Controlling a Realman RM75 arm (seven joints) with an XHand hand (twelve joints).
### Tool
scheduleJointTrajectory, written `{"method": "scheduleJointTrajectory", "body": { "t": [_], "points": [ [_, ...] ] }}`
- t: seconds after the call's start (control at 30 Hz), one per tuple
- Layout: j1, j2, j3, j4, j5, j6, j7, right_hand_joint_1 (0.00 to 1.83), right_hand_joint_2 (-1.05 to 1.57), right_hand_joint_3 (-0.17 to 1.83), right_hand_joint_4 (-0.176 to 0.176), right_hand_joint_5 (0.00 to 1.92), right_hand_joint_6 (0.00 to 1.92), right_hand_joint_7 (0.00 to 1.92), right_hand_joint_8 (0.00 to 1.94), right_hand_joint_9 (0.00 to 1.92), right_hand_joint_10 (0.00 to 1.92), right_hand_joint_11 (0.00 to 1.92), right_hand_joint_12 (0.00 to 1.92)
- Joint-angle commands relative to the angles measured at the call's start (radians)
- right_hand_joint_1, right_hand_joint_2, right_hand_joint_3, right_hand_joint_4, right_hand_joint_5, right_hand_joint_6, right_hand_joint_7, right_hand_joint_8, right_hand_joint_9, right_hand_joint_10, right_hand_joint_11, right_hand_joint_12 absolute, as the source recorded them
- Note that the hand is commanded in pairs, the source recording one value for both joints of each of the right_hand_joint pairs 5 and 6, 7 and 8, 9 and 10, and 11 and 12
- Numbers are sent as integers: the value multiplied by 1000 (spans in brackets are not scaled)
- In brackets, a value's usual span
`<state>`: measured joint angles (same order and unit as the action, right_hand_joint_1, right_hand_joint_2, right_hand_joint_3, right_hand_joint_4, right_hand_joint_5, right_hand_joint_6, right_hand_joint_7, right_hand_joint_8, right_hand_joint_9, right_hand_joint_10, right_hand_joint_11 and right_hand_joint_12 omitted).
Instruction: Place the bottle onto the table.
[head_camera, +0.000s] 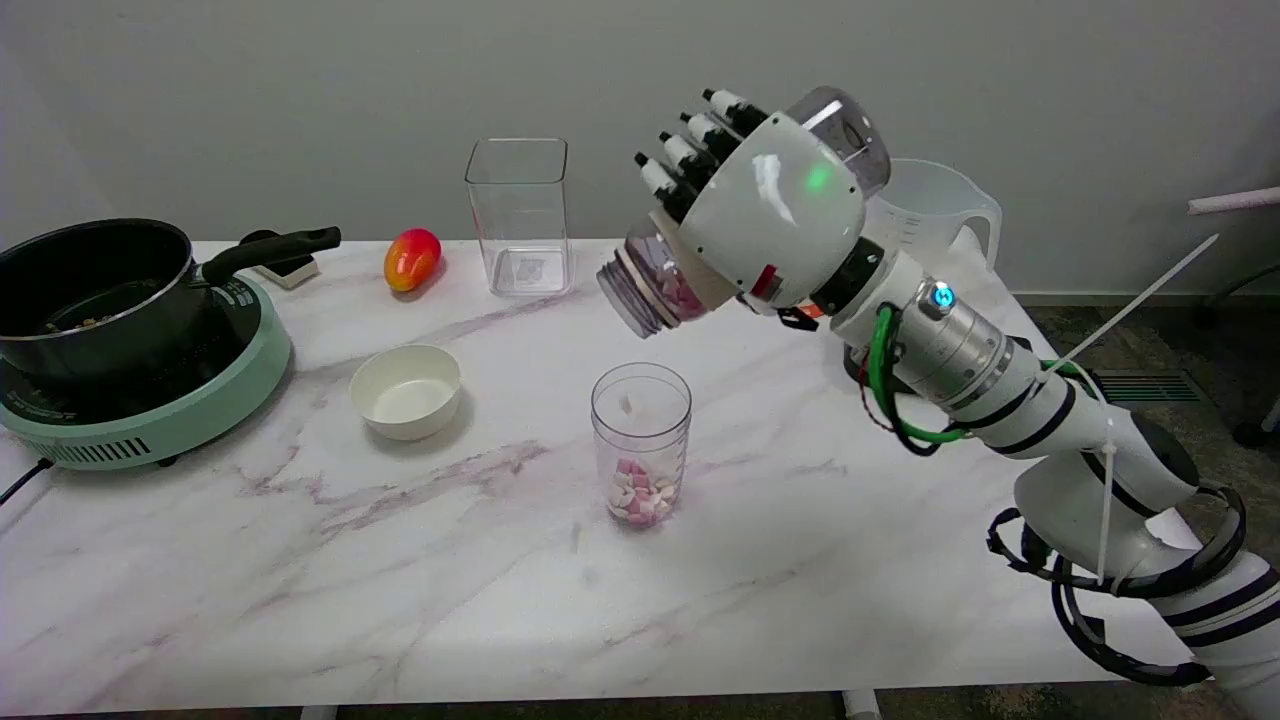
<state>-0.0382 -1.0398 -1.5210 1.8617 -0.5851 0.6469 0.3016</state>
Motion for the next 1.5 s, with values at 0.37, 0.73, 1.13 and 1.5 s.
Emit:
{"method": "scheduleJointTrajectory", "body": {
  "t": [0.37, 0.73, 1.13, 1.5],
  "points": [
    [-4, -2, 9, -112, 838, -63, -172, 1319, 1571, 229, 0, 1920, 1920, 1920, 1920, 1639, 1639, 1408, 1408],
    [6, -2, -15, -160, 1493, -75, -236, 1323, 1571, 233, 0, 1897, 1897, 1920, 1920, 1576, 1576, 1373, 1373],
    [13, 5, -119, -226, 2012, -100, -185, 1353, 1523, 229, 0, 1837, 1837, 1917, 1917, 1540, 1540, 1352, 1352],
    [56, 16, -203, -360, 1973, -127, 135, 1355, 1507, 241, 0, 1841, 1841, 1920, 1920, 1531, 1531, 1350, 1350]
  ]
}}
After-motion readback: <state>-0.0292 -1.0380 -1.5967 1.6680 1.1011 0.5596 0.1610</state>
